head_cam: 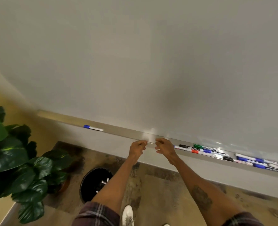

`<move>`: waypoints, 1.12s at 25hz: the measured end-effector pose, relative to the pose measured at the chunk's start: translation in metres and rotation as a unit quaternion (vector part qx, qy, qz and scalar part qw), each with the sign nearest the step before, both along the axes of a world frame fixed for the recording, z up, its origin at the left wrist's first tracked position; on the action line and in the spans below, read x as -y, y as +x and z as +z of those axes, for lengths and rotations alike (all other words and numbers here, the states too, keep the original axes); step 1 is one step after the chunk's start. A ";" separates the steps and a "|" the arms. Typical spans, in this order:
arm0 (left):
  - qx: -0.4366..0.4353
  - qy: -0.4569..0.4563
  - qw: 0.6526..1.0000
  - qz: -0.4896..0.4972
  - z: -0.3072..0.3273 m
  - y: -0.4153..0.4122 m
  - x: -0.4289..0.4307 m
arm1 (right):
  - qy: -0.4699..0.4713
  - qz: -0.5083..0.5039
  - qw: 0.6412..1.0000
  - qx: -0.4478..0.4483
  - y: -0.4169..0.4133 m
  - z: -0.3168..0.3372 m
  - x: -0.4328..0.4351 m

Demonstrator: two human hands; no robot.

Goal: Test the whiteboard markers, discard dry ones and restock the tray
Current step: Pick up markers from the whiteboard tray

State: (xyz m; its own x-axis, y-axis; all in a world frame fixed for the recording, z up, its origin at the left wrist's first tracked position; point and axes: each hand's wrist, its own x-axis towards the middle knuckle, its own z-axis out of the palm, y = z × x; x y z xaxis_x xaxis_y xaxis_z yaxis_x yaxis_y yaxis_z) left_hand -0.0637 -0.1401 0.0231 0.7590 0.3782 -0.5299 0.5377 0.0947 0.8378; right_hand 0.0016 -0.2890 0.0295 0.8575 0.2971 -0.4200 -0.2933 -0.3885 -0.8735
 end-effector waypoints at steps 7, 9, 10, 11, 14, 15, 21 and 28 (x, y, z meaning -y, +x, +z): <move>-0.009 -0.011 0.998 -0.065 -0.015 0.045 0.078 | -0.055 -0.148 0.987 0.003 0.023 -0.033 0.111; -0.018 -0.009 0.997 -0.079 -0.024 0.054 0.091 | -0.069 -0.168 0.983 -0.012 0.028 -0.042 0.131; -0.022 -0.009 0.996 -0.086 -0.030 0.058 0.095 | -0.075 -0.173 0.982 -0.018 0.029 -0.046 0.138; -0.027 -0.008 0.995 -0.093 -0.036 0.062 0.099 | -0.082 -0.173 0.981 -0.025 0.030 -0.051 0.144; -0.043 0.001 0.993 -0.110 -0.051 0.070 0.105 | -0.104 -0.158 0.981 -0.036 0.034 -0.065 0.150; -0.049 0.004 0.993 -0.110 -0.055 0.072 0.106 | -0.114 -0.151 0.981 -0.033 0.035 -0.070 0.150; -0.067 0.024 0.990 -0.123 -0.063 0.079 0.106 | -0.161 -0.164 0.973 -0.027 0.033 -0.086 0.138; -0.072 0.026 0.988 -0.136 -0.067 0.080 0.107 | -0.142 -0.198 0.969 -0.048 0.031 -0.090 0.136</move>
